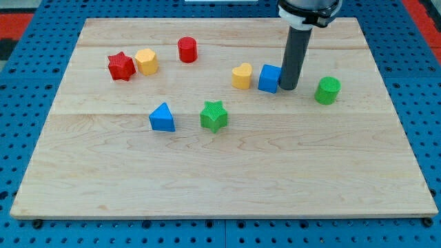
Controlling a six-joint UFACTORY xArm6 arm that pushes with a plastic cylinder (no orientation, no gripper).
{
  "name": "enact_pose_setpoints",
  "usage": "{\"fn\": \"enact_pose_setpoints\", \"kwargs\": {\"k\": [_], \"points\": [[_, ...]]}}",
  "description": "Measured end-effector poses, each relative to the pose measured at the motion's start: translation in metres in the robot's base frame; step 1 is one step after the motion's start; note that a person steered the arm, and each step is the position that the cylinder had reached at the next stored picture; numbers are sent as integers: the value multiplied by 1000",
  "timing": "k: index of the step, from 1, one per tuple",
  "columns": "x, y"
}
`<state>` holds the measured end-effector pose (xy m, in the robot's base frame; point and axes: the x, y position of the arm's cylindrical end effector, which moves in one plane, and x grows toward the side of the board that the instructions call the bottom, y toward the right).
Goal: Move green circle above the blue cube
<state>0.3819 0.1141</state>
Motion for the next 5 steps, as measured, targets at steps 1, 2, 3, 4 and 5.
{"fn": "enact_pose_setpoints", "kwargs": {"k": [1, 2, 3, 4, 5], "points": [[-2, 0], [-2, 5], [33, 10], [72, 15], [79, 54]]}}
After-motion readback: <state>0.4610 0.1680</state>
